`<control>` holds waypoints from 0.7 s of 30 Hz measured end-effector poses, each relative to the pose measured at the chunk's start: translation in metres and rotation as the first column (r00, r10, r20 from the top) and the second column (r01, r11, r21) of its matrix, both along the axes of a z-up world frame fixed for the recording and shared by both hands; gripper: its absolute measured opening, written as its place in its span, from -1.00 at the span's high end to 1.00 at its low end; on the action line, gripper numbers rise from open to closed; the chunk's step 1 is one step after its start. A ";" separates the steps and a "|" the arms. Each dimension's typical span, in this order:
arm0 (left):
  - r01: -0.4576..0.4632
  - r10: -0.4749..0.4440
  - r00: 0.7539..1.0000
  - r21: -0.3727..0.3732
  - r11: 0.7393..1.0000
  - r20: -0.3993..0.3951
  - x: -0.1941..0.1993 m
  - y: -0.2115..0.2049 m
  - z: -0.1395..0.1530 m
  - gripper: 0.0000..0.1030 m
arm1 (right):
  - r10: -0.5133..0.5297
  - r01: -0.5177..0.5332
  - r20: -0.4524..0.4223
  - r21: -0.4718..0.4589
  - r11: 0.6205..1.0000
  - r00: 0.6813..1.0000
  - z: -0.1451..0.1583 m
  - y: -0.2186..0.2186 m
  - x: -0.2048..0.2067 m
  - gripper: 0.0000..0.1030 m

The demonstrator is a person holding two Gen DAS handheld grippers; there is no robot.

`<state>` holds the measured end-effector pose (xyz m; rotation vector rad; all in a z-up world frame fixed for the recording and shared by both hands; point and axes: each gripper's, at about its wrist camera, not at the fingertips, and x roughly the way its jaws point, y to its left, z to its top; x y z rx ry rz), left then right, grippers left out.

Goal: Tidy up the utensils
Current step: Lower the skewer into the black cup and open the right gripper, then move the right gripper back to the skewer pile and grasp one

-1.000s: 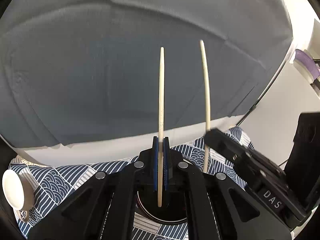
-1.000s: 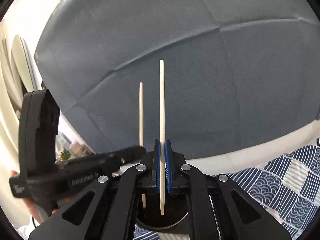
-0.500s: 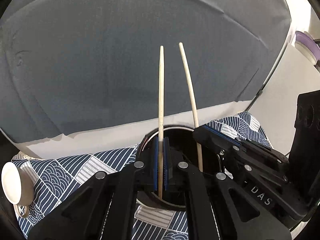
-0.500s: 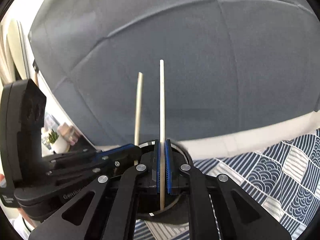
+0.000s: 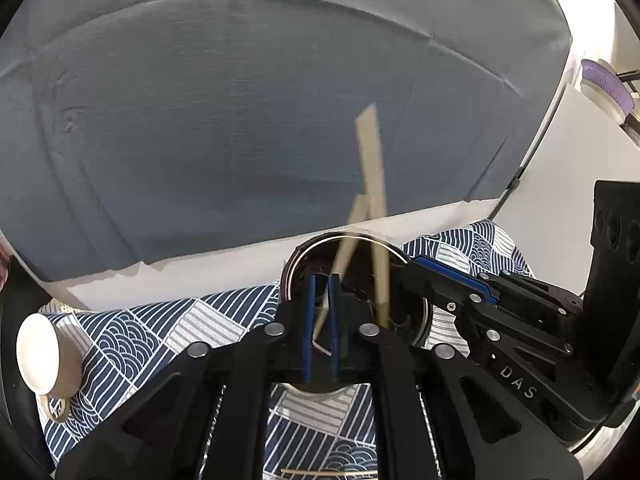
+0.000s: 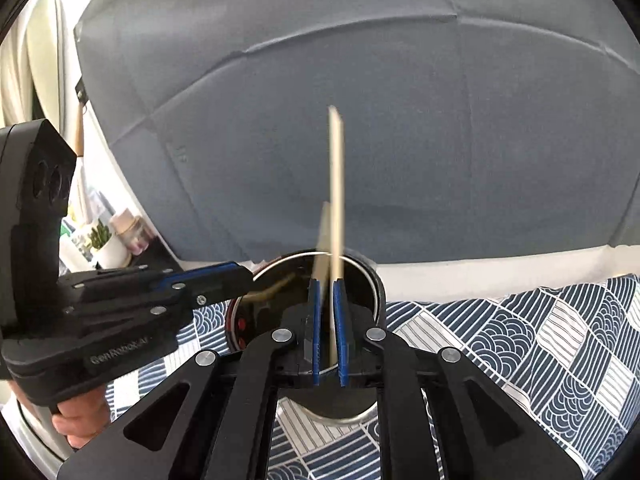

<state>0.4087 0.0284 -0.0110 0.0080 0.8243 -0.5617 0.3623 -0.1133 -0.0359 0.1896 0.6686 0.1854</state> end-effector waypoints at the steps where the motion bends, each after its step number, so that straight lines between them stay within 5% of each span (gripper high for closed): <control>1: -0.002 0.002 1.000 0.001 1.000 0.003 -0.002 0.001 0.001 0.75 | -0.001 0.001 -0.002 -0.019 1.000 1.000 0.002 0.002 -0.003 0.84; 5: -0.025 0.024 1.000 0.021 0.999 0.009 -0.006 0.007 0.006 0.52 | 0.002 -0.002 -0.010 -0.045 0.999 1.000 0.006 0.004 -0.012 0.83; 14: -0.063 0.063 0.998 0.023 0.998 -0.001 -0.022 0.036 0.009 0.23 | 0.018 -0.020 -0.030 -0.092 0.996 0.999 0.013 0.008 -0.036 0.28; 19: -0.099 0.099 0.995 0.027 0.995 0.000 -0.037 0.058 0.011 -0.36 | 0.025 -0.031 -0.046 -0.142 0.989 0.999 0.017 0.011 -0.051 -0.04; 21: -0.118 0.118 0.993 0.034 0.992 -0.008 -0.043 0.066 0.011 -0.45 | 0.040 -0.048 -0.053 -0.159 0.986 0.998 0.018 0.015 -0.059 -0.14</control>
